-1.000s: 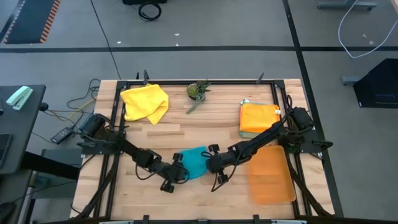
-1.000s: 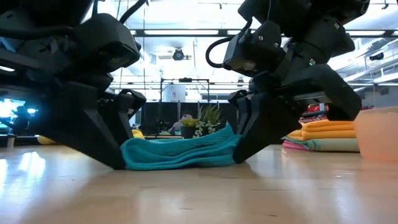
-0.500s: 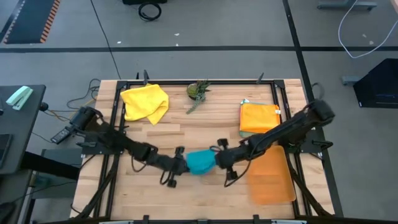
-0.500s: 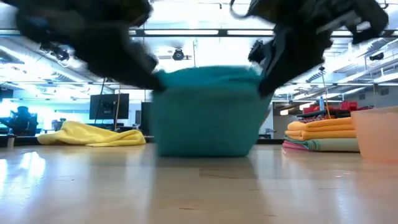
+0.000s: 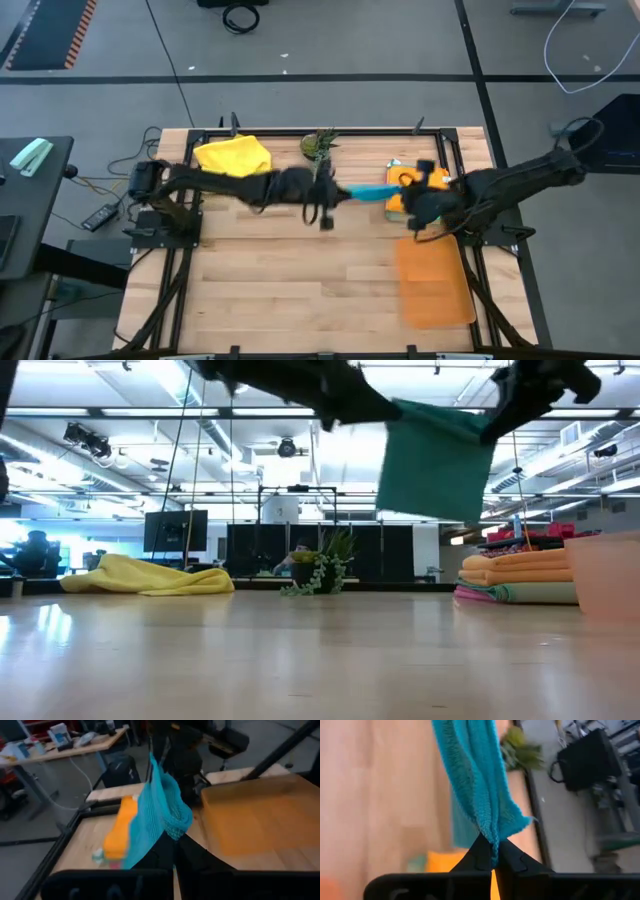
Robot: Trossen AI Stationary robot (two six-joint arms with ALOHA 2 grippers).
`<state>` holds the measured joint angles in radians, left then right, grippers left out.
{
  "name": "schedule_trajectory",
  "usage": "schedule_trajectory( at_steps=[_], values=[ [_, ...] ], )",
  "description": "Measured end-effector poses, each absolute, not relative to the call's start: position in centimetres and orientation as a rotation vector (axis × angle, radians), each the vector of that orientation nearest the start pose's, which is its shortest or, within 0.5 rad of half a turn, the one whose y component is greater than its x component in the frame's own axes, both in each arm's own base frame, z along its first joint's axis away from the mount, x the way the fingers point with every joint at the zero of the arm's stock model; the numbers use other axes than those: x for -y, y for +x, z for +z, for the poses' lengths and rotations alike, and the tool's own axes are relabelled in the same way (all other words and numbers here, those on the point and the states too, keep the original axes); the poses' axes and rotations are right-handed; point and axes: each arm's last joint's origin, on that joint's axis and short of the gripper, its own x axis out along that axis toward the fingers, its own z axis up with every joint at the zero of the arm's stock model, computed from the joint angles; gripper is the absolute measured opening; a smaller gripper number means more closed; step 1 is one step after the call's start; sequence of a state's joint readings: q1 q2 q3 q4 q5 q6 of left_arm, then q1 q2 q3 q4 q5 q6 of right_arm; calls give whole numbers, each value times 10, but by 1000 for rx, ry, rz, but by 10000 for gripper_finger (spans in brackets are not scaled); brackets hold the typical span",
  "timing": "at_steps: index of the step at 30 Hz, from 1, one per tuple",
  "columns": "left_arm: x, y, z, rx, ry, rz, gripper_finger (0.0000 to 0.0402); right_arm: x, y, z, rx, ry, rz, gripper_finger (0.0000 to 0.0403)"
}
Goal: Fold microfiber towels
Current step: Stack the blue microfiber towel on top of the orange microfiber towel
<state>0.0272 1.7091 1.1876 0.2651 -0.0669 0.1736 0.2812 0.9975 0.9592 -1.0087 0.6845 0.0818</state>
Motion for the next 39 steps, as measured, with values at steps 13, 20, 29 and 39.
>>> schedule_trajectory(
  at_steps=[13,20,29,39],
  values=[
    [-110,524,267,-237,368,4,8,25,95,310,-1202,-661,-625,5],
    [-145,547,253,-281,445,27,8,45,80,282,-1283,-839,-668,5],
    [-128,553,230,-380,371,-48,8,53,71,229,-1291,-569,-350,5],
    [-130,552,226,-404,368,-35,8,56,72,241,-1275,-623,-427,5]
  ],
)
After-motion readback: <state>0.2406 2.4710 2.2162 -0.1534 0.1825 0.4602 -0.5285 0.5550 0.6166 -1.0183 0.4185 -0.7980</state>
